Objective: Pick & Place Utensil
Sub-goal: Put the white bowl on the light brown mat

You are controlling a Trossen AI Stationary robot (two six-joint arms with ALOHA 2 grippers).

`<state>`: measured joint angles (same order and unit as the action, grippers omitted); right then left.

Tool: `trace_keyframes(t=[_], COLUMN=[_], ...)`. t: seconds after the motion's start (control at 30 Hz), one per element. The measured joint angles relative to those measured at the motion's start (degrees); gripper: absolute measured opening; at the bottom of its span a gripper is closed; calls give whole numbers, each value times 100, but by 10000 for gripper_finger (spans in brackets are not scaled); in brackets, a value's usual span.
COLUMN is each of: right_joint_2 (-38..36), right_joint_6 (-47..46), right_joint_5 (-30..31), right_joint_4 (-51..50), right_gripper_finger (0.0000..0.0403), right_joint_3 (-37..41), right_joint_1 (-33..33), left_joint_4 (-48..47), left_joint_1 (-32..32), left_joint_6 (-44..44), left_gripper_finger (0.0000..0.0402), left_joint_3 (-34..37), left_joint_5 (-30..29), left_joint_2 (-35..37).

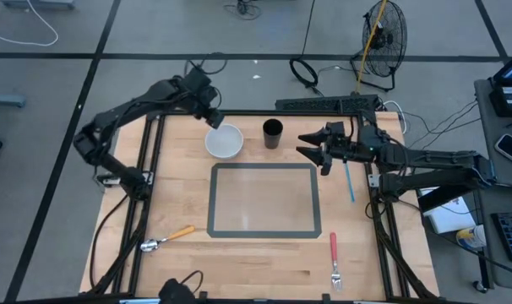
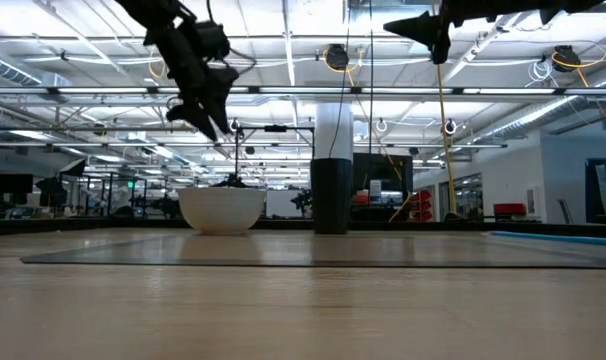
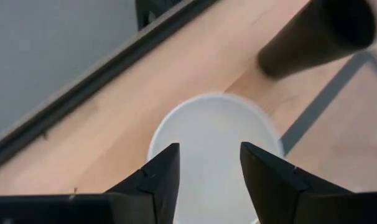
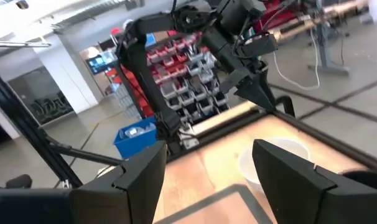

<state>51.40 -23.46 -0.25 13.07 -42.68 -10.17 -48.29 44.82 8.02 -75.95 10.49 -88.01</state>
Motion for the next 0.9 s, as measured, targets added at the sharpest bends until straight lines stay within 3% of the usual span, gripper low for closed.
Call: trace_keyframes(t=[0.37, 0.57, 0.9], right_joint_2=[15, 15, 15], right_joint_6=[30, 32, 57], right_joint_5=[0, 0, -1], right_joint_4=[-10, -12, -14], right_gripper_finger=[238, 238, 238], right_joint_3=[0, 2, 4], right_joint_1=[0, 2, 2], left_joint_4=[-328, -285, -87], left_joint_1=[90, 48, 48], left_joint_6=[-66, -190, -434], left_gripper_finger=[148, 158, 179], left_joint_3=[9, 9, 9], left_joint_5=[-90, -603, -609], left_joint_2=[-769, -840, -895])
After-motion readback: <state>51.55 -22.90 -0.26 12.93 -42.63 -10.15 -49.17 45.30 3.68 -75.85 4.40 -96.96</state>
